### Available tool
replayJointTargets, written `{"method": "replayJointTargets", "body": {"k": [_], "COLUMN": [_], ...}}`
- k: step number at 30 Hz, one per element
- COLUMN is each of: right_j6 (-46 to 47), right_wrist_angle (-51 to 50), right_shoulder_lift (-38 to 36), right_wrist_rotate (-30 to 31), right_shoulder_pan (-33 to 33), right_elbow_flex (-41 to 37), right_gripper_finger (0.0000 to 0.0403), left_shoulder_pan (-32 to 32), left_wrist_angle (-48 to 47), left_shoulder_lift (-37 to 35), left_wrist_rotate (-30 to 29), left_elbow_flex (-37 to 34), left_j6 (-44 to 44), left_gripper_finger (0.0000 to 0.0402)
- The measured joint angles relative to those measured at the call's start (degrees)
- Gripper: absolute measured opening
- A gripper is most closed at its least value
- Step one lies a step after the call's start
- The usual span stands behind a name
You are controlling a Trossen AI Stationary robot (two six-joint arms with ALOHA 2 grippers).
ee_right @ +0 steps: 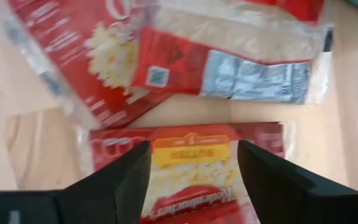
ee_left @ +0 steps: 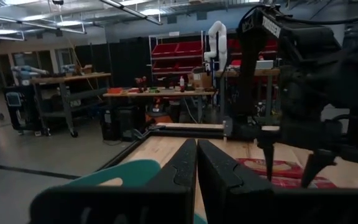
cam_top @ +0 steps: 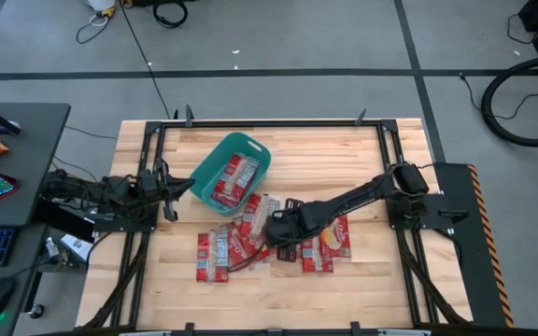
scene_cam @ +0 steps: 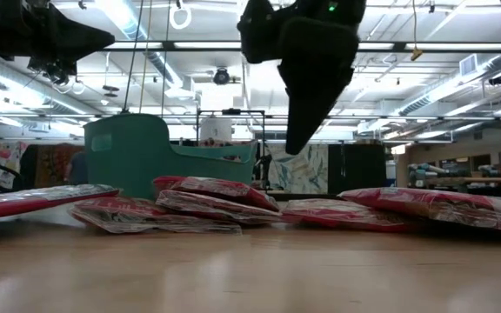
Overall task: Sort popcorn bags into baskets
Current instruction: Put the red popcorn bag into the blue bin
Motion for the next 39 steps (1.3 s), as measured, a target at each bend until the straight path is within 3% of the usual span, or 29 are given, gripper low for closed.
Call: {"method": "replayJointTargets", "body": {"k": [9, 19, 26, 32, 39], "right_j6": [0.1, 11.49, 11.96, 13.19, 27.44], "right_wrist_angle": [0.18, -3.87, -4.88, -14.91, -29.24], "right_shoulder_lift": [0.59, 4.27, 6.9, 11.18, 13.62], "right_wrist_rotate": [2.55, 1.59, 1.19, 2.25, 0.41], "right_shoulder_pan": [4.7, 7.94, 7.87, 7.48, 6.96], "right_elbow_flex": [-0.07, -0.15, 1.9, 12.11, 18.64], "right_gripper_finger": [0.0268, 0.0268, 0.0268, 0.0268, 0.0268], "left_shoulder_pan": [0.0, 0.0, 0.02, 0.02, 0.02], "left_wrist_angle": [1.86, 2.16, 3.41, 4.94, 4.96], "left_shoulder_lift": [0.02, 0.0, 0.0, 0.0, 0.0], "left_wrist_rotate": [-0.01, 0.0, -0.02, -0.02, -0.02], "left_elbow_flex": [0.0, 0.0, 0.0, 0.0, 0.0], "left_j6": [4.1, 4.54, 7.98, 9.22, 9.26], "left_gripper_finger": [0.0018, 0.0018, 0.0018, 0.0018, 0.0018]}}
